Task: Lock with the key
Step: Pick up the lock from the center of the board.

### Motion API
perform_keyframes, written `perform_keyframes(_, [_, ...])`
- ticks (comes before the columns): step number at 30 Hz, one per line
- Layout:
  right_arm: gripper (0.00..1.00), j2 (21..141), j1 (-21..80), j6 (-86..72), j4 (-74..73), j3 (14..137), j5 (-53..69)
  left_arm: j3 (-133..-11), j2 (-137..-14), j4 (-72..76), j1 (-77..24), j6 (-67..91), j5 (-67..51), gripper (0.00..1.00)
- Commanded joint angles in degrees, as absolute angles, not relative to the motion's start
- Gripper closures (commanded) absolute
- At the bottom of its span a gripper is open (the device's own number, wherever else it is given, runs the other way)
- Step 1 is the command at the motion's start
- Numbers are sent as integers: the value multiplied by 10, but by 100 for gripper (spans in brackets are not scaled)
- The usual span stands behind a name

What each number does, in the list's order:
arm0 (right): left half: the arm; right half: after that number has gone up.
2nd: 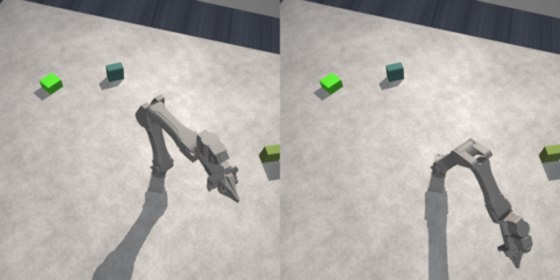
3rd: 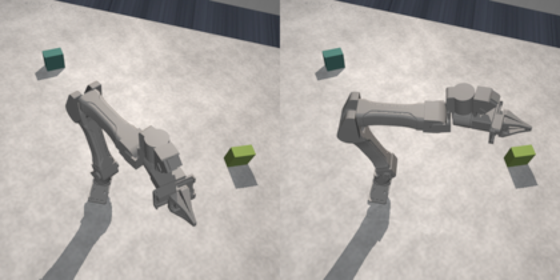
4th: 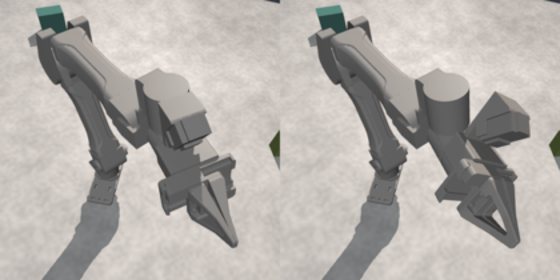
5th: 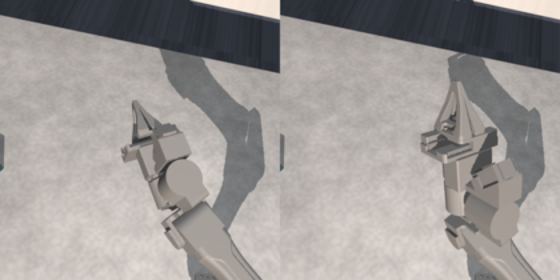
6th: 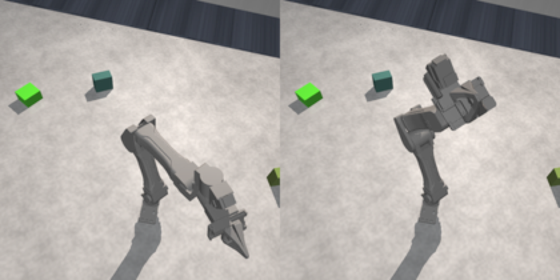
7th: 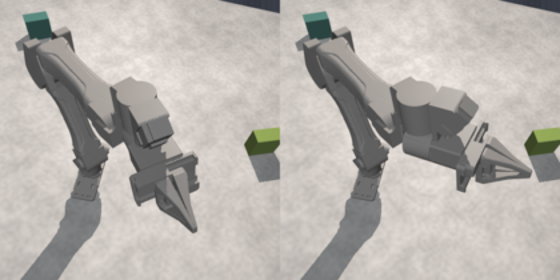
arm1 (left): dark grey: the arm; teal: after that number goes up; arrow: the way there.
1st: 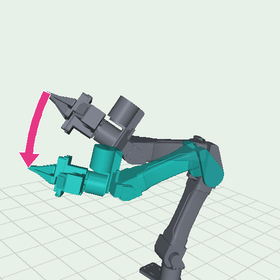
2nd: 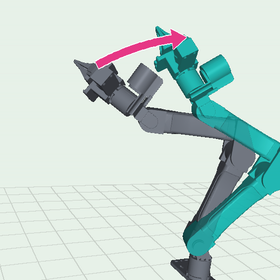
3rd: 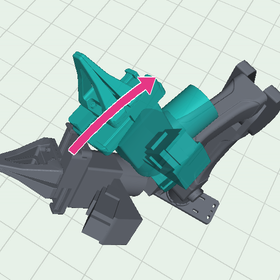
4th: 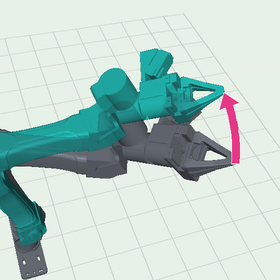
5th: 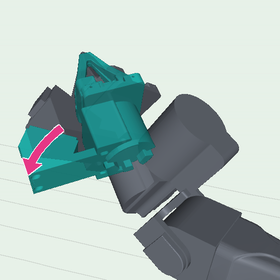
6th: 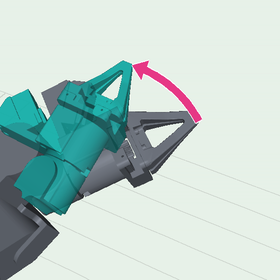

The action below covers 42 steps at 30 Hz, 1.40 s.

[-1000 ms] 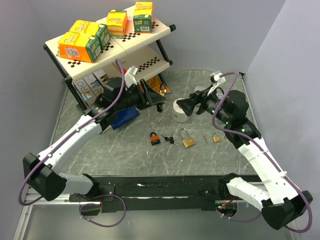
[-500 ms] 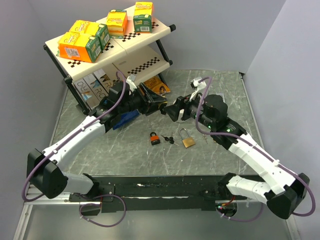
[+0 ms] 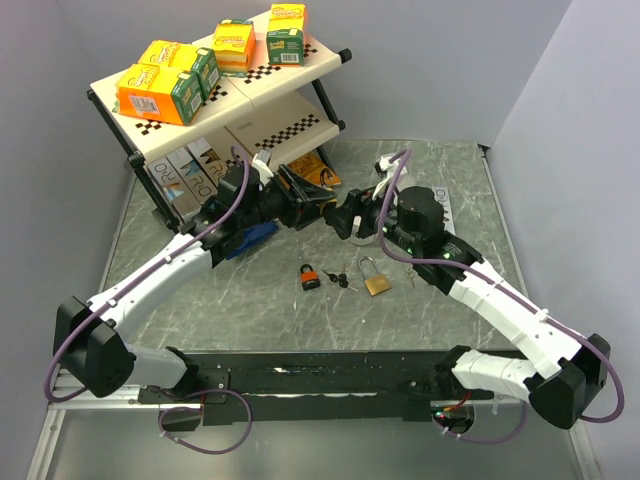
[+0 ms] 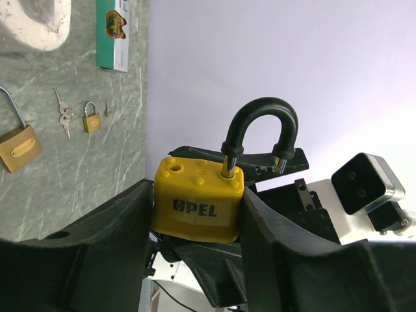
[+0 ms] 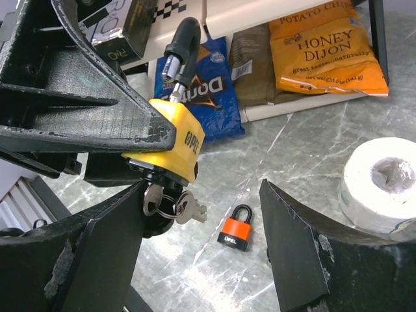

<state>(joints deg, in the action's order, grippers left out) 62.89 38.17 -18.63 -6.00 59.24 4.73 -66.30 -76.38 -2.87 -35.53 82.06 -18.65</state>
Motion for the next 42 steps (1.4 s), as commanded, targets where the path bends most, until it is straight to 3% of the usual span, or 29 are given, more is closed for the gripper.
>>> perform_keyframes(1, [24,639,396,-193,-6,626,41,-662,-750,25,-362,859,-195,90])
perform_keyframes(18, [24,618,402,-182,-10,593,47,-648,-751,36,-357,867,-194,88])
perform_keyframes(27, [35,664,401,-195,34,609,-13,-644,-749,36,-359,879,-192,87])
perform_keyframes(42, [37,702,417,-170,44,616,-31,-642,-746,40,-356,890,-189,85])
